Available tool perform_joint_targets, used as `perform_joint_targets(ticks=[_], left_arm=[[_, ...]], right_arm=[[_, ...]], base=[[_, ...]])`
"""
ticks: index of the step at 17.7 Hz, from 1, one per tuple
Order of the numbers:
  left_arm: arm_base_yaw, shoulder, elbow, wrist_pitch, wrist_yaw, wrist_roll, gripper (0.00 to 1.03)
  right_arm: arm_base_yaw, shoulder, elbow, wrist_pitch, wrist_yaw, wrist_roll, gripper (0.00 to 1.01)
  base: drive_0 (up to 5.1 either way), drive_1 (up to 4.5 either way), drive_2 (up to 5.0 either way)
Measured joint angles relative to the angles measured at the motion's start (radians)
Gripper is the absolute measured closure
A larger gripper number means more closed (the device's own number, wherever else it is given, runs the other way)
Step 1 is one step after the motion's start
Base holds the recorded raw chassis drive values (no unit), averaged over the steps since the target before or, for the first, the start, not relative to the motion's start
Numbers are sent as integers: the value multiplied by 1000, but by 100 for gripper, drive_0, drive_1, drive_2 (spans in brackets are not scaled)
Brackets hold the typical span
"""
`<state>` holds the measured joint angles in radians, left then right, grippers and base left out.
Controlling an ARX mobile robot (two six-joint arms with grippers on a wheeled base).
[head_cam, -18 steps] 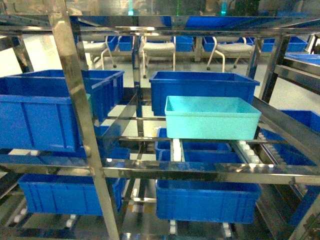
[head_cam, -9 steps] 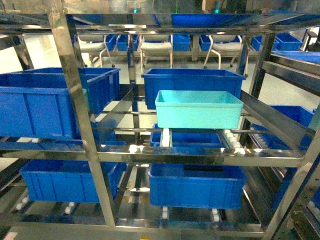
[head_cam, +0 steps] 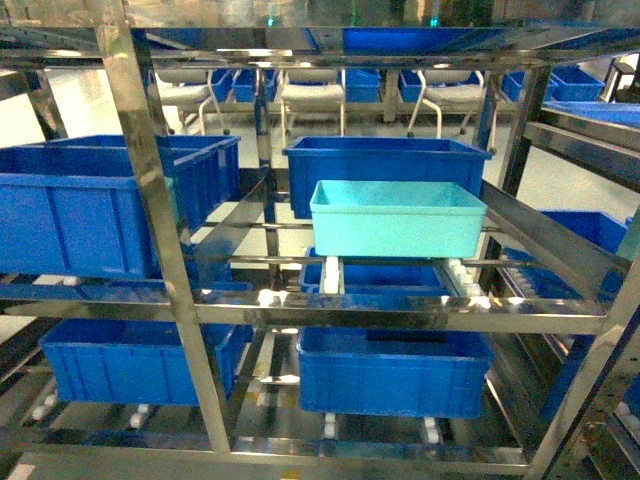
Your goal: Organize blue bins on left shelf correctly
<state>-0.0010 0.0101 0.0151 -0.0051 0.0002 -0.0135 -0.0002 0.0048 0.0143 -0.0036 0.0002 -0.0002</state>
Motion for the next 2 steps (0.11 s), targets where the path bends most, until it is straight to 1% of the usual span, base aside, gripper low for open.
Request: perform_joint_targets(ticks=[2], left_arm=[[0,0,0,0,0,0,5]], right_arm=[[0,0,0,0,0,0,3]], base=[[0,0,0]])
